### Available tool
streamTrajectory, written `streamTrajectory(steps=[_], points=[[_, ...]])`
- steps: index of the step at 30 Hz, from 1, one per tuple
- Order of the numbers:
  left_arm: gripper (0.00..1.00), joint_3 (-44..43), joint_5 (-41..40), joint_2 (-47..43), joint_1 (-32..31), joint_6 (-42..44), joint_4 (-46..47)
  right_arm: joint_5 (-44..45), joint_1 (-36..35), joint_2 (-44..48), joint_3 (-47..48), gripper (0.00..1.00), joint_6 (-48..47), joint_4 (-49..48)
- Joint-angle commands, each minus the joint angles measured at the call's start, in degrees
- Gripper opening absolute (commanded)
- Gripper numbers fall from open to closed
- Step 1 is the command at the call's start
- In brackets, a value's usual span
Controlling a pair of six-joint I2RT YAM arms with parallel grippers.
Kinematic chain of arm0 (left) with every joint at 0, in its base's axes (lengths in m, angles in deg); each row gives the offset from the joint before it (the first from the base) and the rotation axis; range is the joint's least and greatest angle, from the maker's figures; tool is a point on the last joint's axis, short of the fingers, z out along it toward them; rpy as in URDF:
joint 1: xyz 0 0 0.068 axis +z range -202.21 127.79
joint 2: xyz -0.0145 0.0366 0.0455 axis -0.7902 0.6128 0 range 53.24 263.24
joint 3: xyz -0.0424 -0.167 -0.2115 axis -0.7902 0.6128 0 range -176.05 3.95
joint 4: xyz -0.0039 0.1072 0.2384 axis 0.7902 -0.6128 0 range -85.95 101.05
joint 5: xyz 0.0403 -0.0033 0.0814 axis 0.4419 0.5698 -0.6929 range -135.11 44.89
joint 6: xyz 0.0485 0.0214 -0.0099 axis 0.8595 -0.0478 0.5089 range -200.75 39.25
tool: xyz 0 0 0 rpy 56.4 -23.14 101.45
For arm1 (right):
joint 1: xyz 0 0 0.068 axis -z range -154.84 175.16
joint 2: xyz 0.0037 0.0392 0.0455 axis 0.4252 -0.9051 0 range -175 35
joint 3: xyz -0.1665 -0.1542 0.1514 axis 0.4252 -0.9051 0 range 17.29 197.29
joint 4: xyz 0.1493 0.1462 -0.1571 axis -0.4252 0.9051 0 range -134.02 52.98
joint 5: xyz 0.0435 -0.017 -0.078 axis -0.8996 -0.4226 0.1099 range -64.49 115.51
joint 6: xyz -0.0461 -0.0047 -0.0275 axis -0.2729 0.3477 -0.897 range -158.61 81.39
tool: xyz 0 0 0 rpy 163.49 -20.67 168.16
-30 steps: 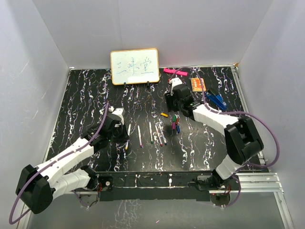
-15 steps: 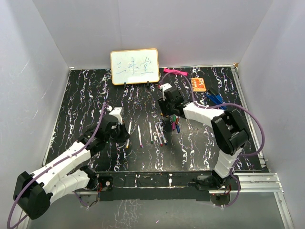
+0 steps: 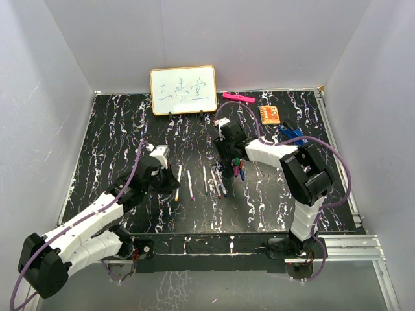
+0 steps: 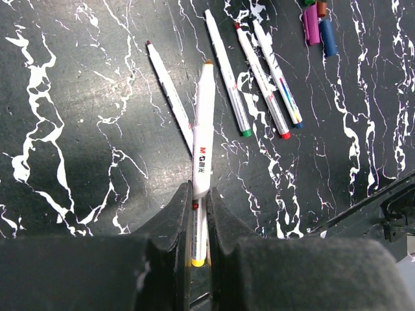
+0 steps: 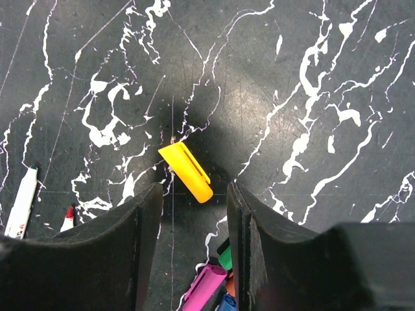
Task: Insert the pens into the pen caps
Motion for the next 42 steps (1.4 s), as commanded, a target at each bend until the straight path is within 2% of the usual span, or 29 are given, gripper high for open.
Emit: streamTrajectory(steps=[1, 14, 22, 25, 29, 30, 37, 42], points=[[0.0, 0.31, 1.6, -1.18, -0.19, -0.42, 1.66, -0.68, -0.36, -1.14, 3.59, 0.42, -0.79, -1.58], [0.0, -0.63, 1.82, 1.2, -0.23, -0.02, 0.55, -1.07, -0.4, -3.09, 3.13, 0.38, 0.63, -1.78], [0.0, -1.43, 1.3, 1.39, -0.2, 0.37, -0.17, -1.68, -0.5, -2.24, 0.11, 0.3, 2.46, -1.79], [0.0, -1.22, 0.97, 1.45, -0.19, 0.51, -0.09, -2.1, -0.67, -1.98, -1.43, 0.2, 2.91, -2.27], [0.0, -0.93, 0.47, 1.79, -0.19, 0.68, -0.17, -2.02, -0.72, -3.07, -1.65, 0.01, 3.39, -1.44], [0.0, -0.71, 0.42, 1.92, -0.18, 0.73, -0.1, -1.8, -0.78, -3.44, -1.43, 0.0, 3.53, -1.17], [0.0, -0.12, 0.14, 2.26, -0.19, 0.77, 0.27, -0.71, -0.83, -5.17, 1.17, 0.0, 4.72, 0.85], [0.0, 0.3, 0.67, 2.07, -0.19, 0.77, 0.22, 0.21, -0.89, -6.4, 2.62, 0.09, 4.86, 2.1]])
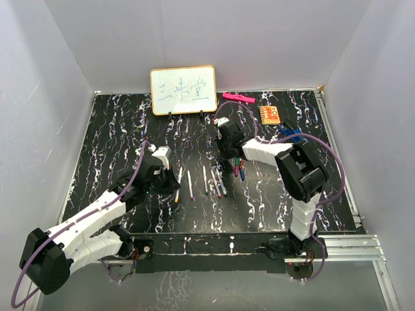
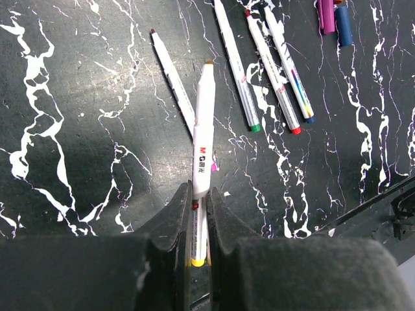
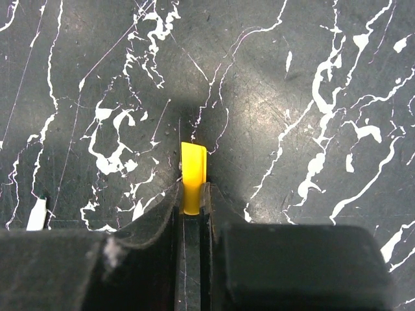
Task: Insert the pens into the pen caps
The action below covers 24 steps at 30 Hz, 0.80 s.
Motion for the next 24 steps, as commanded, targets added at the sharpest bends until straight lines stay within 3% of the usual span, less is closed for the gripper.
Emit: streamTrajectory(steps=[1, 9, 24], points=[[0.0, 0.07, 0.13, -0.32, -0.2, 0.51, -0.39, 0.66, -0.57, -3.33, 1.43, 0.1, 1.01, 4.6], [0.0, 0.0, -0.23, -0.95, -0.19, 0.85, -0.87, 3.09, -1.09, -5.88, 3.97, 0.31, 0.95, 6.45], [0.0, -0.43, -0.42, -0.54, -0.19, 0.94, -0.93, 7.47, -2.38, -7.17, 3.07, 0.28, 1.25, 8.7]])
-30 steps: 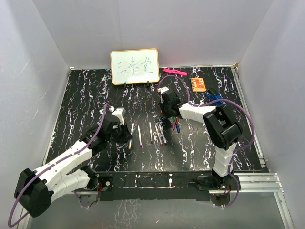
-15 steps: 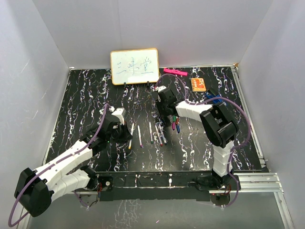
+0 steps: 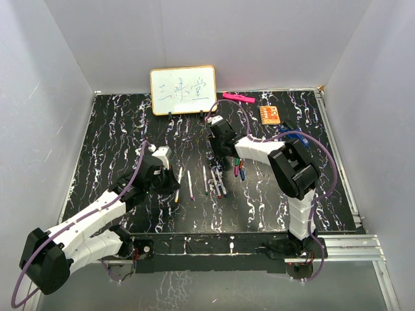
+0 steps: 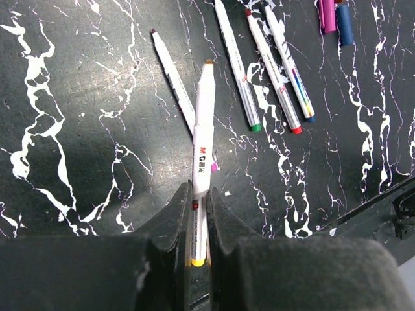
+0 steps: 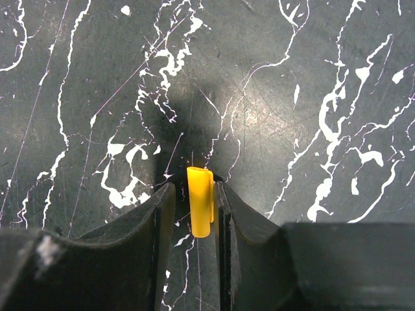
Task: Insert the pens into the pen caps
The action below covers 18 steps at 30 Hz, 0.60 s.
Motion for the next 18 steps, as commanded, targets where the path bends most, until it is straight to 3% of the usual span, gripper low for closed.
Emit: streamTrajectory(steps=[1, 3, 5, 11, 18], points=[[0.0, -0.59, -0.39, -0.68, -0.19, 0.81, -1.06, 2.19, -0.21, -2.49, -3.6, 0.27, 0.66, 6.21], [0.0, -0.58, -0.47, -0.82, -0.19, 0.9, -1.18, 1.88, -0.17, -2.18, -4.36, 0.18, 0.93, 6.09], [0.0, -0.42, -0.48, -0.85, -0.19, 1.22, -0.87, 1.74, -0.14, -2.53, -4.42, 0.0, 1.03, 6.2], [0.0, -0.04, -0.65, -0.37, -0.19, 2.04, 0.39, 2.13, -0.19, -3.63, -1.9, 0.0, 1.6, 8.23], [0.0, -0.73, -0.58, -0.77, -0.19, 3.41, 3.66, 0.57, -0.14, 5.99, 0.94, 0.0, 2.56, 6.76]])
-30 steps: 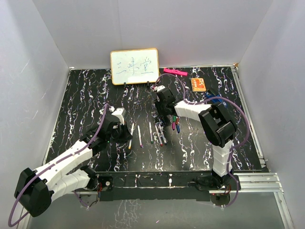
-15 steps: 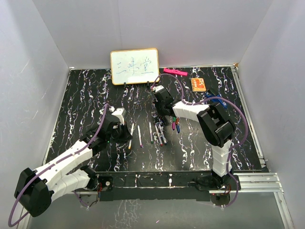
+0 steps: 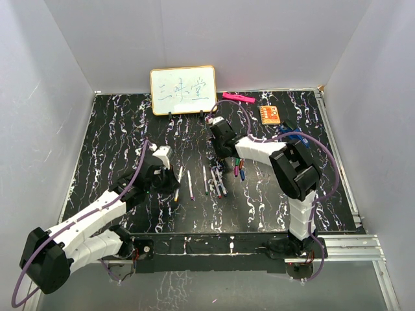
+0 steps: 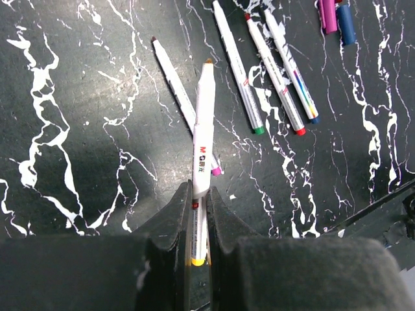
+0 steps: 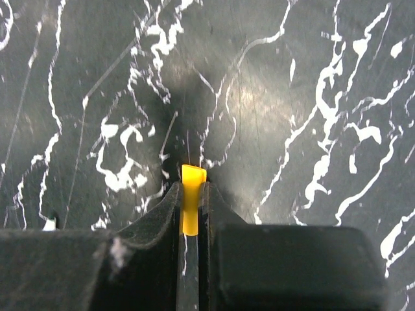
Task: Insert the pens into the pen caps
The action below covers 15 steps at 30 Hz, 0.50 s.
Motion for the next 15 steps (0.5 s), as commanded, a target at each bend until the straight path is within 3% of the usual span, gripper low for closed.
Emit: streamTrajectory(steps=[1, 10, 15], points=[[0.0, -0.61, 0.05, -1.46, -0.19, 1.37, 4.27, -1.14, 0.27, 7.14, 0.89, 0.0, 1.1, 4.07], [0.0, -1.47, 5.73, 0.53, -0.21, 3.28, 15.03, -10.39, 0.3, 26.95, -10.59, 0.0, 5.91, -14.2], [0.0, 0.11, 11.38, 2.0, -0.19, 2.45, 26.49, -15.96, 0.22, 37.26, -21.77, 0.0, 11.32, -28.17]])
